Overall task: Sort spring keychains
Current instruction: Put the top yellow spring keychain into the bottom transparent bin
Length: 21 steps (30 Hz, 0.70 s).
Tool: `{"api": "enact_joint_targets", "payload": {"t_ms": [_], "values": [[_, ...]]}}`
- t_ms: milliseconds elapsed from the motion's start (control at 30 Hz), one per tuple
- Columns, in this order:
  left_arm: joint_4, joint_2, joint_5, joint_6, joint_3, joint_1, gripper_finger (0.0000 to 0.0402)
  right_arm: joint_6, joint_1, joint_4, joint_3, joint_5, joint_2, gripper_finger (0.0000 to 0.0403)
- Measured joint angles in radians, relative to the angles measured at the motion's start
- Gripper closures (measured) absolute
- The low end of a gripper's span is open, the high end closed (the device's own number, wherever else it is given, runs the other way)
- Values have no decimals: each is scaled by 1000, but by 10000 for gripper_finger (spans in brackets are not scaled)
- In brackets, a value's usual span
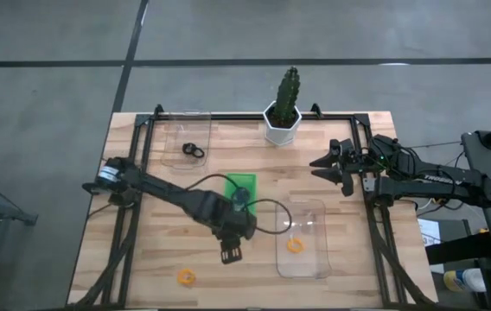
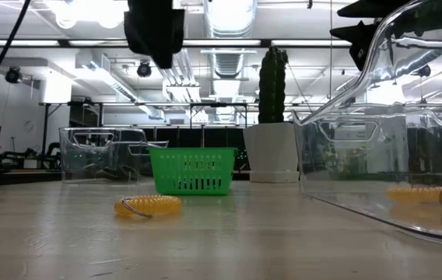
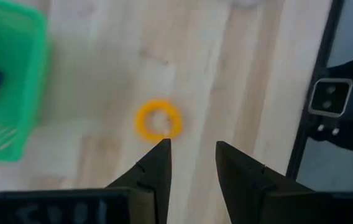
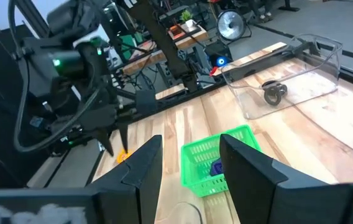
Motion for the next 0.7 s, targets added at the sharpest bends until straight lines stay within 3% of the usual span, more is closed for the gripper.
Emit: {"api": "enact_joint_targets", "payload": {"t_ms": [333, 533, 700], "values": [[341, -35, 17, -44, -200, -23, 284, 2, 0, -2, 0, 0, 0, 248], [350, -71, -5, -102, -293, -39, 284, 9, 0, -2, 0, 0, 0, 248], [357, -94, -109, -176, -375, -63, 284, 9, 0, -2, 0, 0, 0, 248]]}}
